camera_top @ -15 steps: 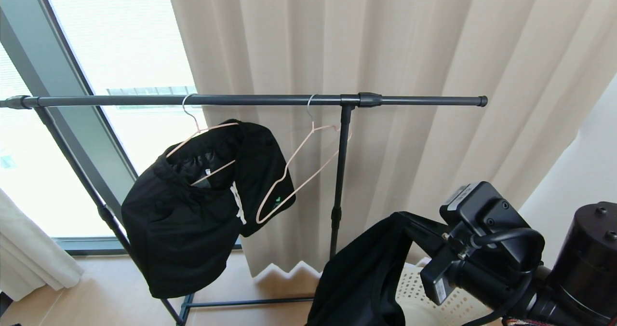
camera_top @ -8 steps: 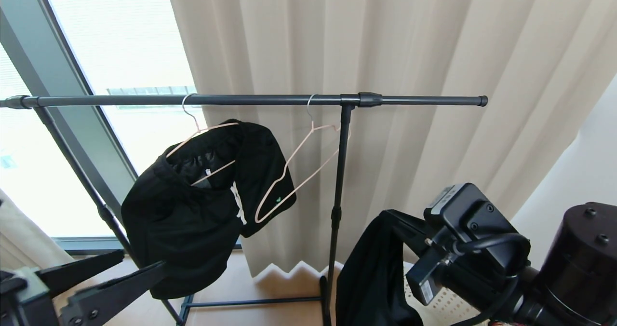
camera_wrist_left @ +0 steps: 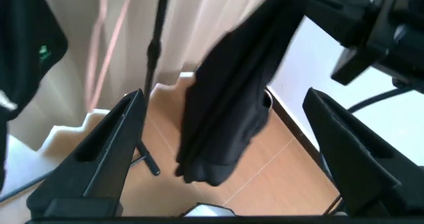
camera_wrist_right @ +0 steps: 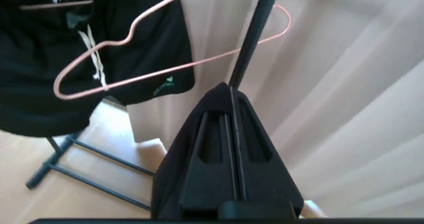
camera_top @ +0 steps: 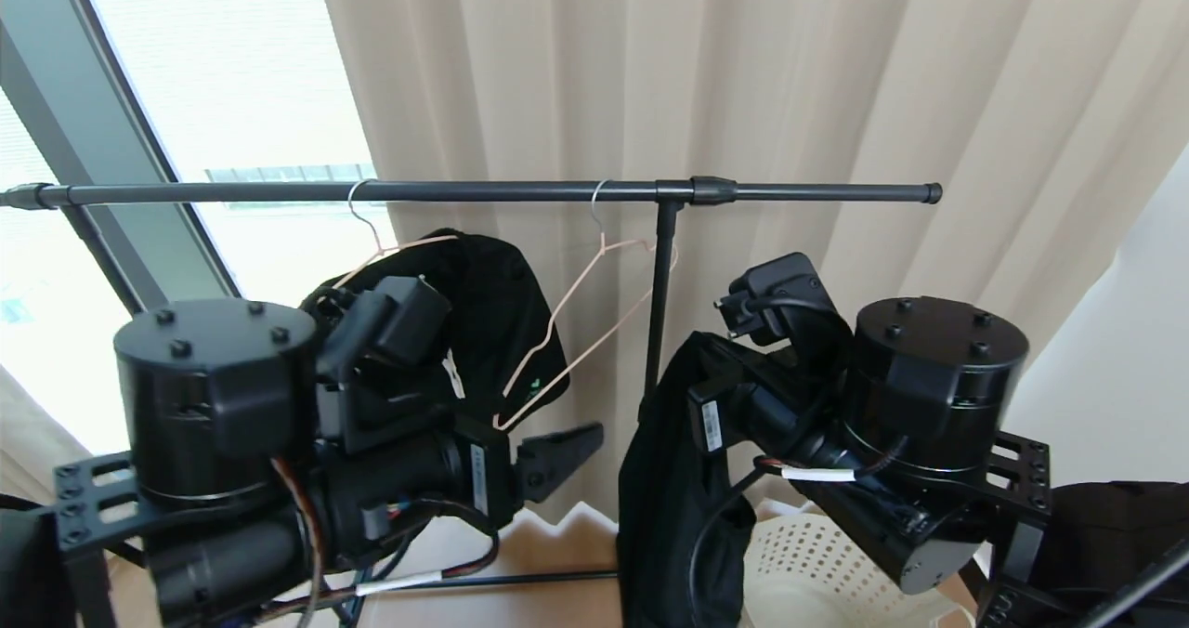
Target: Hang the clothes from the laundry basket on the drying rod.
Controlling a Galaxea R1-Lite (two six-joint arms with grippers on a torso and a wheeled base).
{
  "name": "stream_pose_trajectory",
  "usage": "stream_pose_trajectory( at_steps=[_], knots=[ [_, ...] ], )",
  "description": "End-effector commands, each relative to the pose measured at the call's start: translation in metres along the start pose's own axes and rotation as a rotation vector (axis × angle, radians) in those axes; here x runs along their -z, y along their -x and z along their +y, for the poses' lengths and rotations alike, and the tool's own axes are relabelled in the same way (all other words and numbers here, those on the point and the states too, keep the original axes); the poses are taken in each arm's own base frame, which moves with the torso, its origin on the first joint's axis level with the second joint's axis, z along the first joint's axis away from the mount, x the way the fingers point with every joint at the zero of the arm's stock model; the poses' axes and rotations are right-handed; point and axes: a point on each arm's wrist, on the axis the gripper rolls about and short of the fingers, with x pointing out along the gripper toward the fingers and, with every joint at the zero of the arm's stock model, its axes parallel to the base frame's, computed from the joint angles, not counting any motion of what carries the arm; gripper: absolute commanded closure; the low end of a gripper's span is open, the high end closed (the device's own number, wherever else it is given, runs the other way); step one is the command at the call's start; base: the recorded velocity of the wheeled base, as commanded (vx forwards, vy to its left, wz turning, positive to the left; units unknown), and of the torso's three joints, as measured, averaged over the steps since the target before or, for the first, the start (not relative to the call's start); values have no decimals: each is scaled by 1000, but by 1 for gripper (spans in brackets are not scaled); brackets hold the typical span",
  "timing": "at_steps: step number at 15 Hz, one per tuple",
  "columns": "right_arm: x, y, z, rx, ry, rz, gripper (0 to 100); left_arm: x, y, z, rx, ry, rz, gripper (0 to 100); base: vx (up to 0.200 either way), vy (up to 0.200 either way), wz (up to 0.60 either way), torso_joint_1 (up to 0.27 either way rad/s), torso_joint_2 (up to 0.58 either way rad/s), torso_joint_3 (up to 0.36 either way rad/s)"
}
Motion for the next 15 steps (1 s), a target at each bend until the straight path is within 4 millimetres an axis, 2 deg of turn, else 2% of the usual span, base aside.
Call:
stream_pose_trajectory(
  at_steps=[1,3,6,9,15],
  knots=[
    [11,-17,6,30,-15,32,100,30,-29,-12,-16,0,85,0,0,0,0,0,0,0],
    [5,-20,1,78,-35,16,100,36,-51,-15,-104,31,78,0,0,0,0,0,0,0],
    [-4,-17,-1,80,-58,-9,100,40,-66,-18,-153,83,52,0,0,0,0,0,0,0],
    [-9,-16,11,55,-115,-30,100,43,-83,-19,-185,94,-5,0,0,0,0,0,0,0],
    [-14,-6,18,35,-127,-44,100,46,-90,-23,-186,118,-39,0,0,0,0,0,0,0]
  ],
)
